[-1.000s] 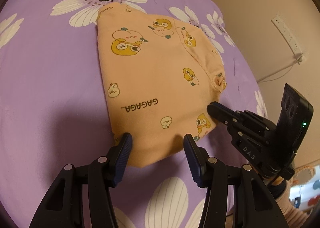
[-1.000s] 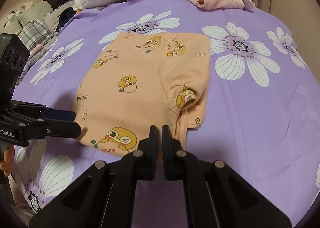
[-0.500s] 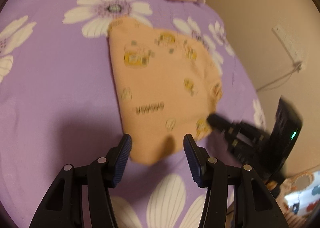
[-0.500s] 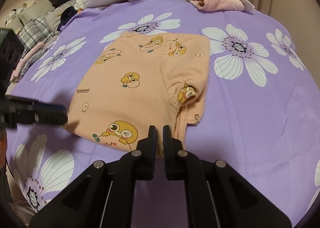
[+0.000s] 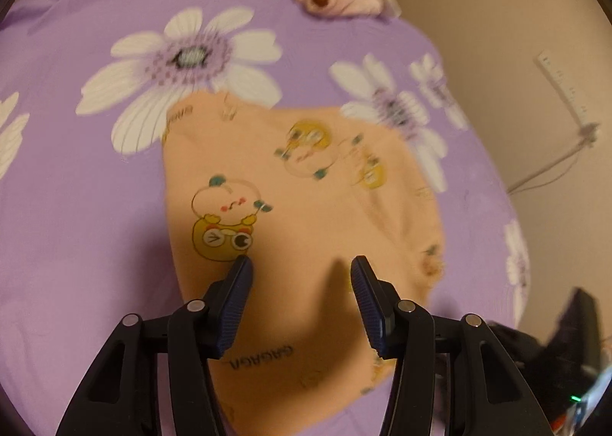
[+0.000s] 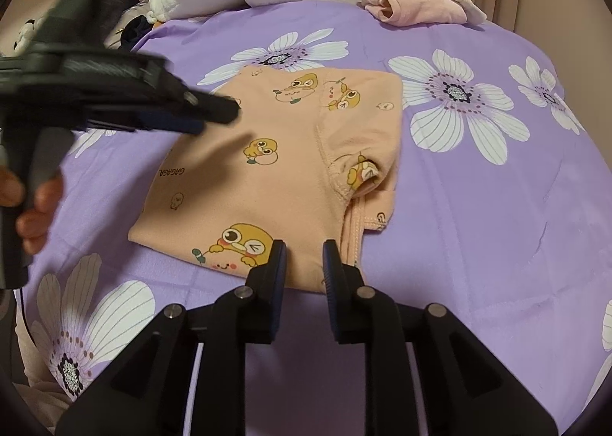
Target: Fold small clothes
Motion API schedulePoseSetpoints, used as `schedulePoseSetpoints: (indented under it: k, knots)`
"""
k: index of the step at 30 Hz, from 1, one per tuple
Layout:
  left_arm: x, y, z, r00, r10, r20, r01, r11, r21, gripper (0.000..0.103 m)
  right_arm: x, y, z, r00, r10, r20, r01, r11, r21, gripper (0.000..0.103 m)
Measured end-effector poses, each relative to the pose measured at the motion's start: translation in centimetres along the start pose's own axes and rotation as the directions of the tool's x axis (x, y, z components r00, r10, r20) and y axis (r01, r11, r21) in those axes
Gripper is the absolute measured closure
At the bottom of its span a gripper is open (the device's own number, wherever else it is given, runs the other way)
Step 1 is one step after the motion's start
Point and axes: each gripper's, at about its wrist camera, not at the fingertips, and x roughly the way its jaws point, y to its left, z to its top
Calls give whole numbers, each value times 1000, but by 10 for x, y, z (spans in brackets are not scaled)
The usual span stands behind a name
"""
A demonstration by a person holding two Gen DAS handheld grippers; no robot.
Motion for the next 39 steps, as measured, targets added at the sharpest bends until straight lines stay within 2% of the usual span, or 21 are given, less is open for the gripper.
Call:
schedulePoseSetpoints:
  k: [5,8,10,11,12,14,17,22,26,36,39]
  knots:
    - [-3,7,-1,999,-32,11,32,999,-23,51,-4,-3,1,1000,2,4,-2,1000,11,77]
    - [-22,15,-4,997,-62,43,64,997,-46,51,-10,-9,2,999,48,16,-49,997,56,61]
    - [-37,25,-7,995,-72,73,77,995,-66,51,-15,-19,3,996,81,42,-85,989,121,43]
    - [-43,31,-10,993,-85,86,92,992,-84,50,-17,-26,4,993,99,59,-107,981,159,40]
    - [-48,37,-13,990,-100,95,110,988,-108,48,-18,-33,5,990,120,73,-132,971,199,36]
    - [-56,55,-21,983,-143,117,163,970,-180,36,-16,-51,5,980,179,90,-198,931,305,31]
    - [-57,76,-29,974,-189,127,216,942,-257,35,-1,-70,7,965,250,81,-260,871,416,31]
    - [-45,81,-31,964,-243,106,264,919,-292,35,24,-72,14,947,314,64,-306,824,477,31]
    - [-31,78,-29,959,-270,84,283,911,-299,35,38,-73,25,945,323,59,-307,806,506,31]
    - [-5,66,-20,949,-311,50,312,906,-286,35,61,-69,47,946,322,45,-303,823,479,31]
    - [0,59,-16,950,-308,43,308,912,-272,32,66,-66,51,948,316,41,-298,835,462,39]
